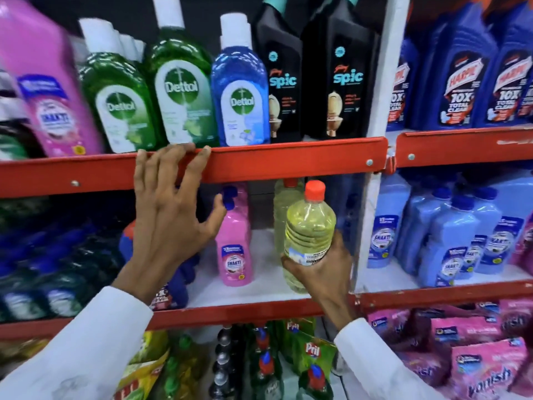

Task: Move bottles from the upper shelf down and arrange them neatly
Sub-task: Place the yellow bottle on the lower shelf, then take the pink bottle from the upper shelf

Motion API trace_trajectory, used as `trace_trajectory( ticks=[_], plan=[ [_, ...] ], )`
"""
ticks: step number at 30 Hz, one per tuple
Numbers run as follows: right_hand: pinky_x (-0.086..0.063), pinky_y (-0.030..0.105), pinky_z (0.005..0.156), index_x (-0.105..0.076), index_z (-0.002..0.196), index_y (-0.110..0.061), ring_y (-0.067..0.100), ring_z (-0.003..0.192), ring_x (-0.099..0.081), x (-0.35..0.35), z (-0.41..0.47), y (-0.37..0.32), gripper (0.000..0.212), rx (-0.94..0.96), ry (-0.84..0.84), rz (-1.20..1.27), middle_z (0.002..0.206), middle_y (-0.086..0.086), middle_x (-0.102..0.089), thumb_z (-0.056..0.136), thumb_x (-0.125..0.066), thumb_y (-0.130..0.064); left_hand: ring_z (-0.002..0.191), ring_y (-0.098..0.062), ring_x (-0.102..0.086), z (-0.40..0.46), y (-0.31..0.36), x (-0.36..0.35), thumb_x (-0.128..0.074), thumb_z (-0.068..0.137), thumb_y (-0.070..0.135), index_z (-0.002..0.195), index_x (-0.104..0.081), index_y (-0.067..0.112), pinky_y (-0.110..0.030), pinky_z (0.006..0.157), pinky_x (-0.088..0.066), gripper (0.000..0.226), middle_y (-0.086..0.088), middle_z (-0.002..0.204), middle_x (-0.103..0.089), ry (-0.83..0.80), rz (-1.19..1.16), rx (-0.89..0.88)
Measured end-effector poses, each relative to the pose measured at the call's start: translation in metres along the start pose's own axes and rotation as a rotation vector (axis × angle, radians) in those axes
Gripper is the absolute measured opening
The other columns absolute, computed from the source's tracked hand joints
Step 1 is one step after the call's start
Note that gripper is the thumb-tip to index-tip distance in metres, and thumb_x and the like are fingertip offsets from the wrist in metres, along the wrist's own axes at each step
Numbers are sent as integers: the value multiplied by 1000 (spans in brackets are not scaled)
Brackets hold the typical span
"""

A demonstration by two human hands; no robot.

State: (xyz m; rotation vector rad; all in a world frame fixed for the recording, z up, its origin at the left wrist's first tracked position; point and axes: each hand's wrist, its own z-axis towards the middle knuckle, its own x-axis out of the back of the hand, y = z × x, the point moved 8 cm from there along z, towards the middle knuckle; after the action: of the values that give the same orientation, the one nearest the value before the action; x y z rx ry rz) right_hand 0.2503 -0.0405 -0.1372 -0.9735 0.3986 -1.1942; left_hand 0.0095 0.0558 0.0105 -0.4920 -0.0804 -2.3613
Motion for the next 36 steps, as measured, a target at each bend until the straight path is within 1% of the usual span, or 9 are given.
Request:
trace_trajectory(
  ticks=[3,8,14,16,18,20,23,26,36],
  plan=[
    [-47,20,69,-58,109,-16,17,77,-67,-15,3,13,79,-26,-15,-62,97,3,-74,42,-93,-35,137,-37,-45,1,-4,-1,-64,86,36,147,-47,15,-62,125,-21,66,-17,144,-50,-44,-5,-26],
    [-45,22,71,-57,113,-11,28,85,-71,-29,-1,23,81,-91,-42,-125,102,10,-75,45,-95,-31,140,-36,-43,-1,-4,-3,-62,87,37,149,-44,15,-61,127,-17,69,-16,146,-48,-91,-11,-43],
    [-49,25,77,-46,129,-15,21,89,-65,-33,-5,29,93,-178,-71,-56,116,8,-69,50,-94,-24,142,-32,-44,-1,-6,0,-61,88,38,143,-51,15,-61,127,-19,60,-13,148,-51,-64,3,-46],
    [-53,36,93,-36,140,-16,30,117,-59,-30,-9,19,107,-125,-41,-93,132,10,-58,51,-93,-29,142,-32,-45,-2,-8,2,-62,88,37,137,-57,15,-60,126,-20,54,-14,147,-53,-37,-15,-42],
    [-38,49,114,-19,151,-14,32,143,-33,-20,-15,-8,117,-42,52,-177,155,14,-34,60,-88,-39,140,-33,-46,-4,-13,4,-64,88,36,133,-60,14,-60,126,-22,50,-16,145,-54,-13,-40,-28],
    [-26,52,121,-15,154,-11,27,151,-18,-10,-18,-52,108,119,145,-201,163,11,-22,74,-79,-43,138,-35,-47,-5,-20,8,-66,87,35,130,-61,13,-60,125,-24,49,-18,143,-54,6,-54,-16],
    [-17,50,125,-23,154,-8,24,154,-12,-6,-22,-127,90,381,195,-202,164,9,-23,83,-70,-37,135,-36,-48,-6,-34,15,-68,86,33,129,-62,12,-58,125,-25,48,-18,141,-54,26,-49,-1],
    [-18,53,123,-33,150,-3,28,154,-16,-18,-21,-179,81,565,190,-230,161,11,-30,83,-67,-31,132,-36,-49,-7,-51,24,-67,85,35,128,-62,12,-59,123,-28,48,-18,139,-55,47,-25,36],
    [-31,41,120,-43,144,-1,27,142,-39,-90,-16,-302,68,794,78,-108,151,14,-46,82,-64,-21,133,-36,-49,-24,-111,42,-67,83,41,132,-59,16,-61,120,-31,56,-13,140,-55,6,59,138]
  ],
)
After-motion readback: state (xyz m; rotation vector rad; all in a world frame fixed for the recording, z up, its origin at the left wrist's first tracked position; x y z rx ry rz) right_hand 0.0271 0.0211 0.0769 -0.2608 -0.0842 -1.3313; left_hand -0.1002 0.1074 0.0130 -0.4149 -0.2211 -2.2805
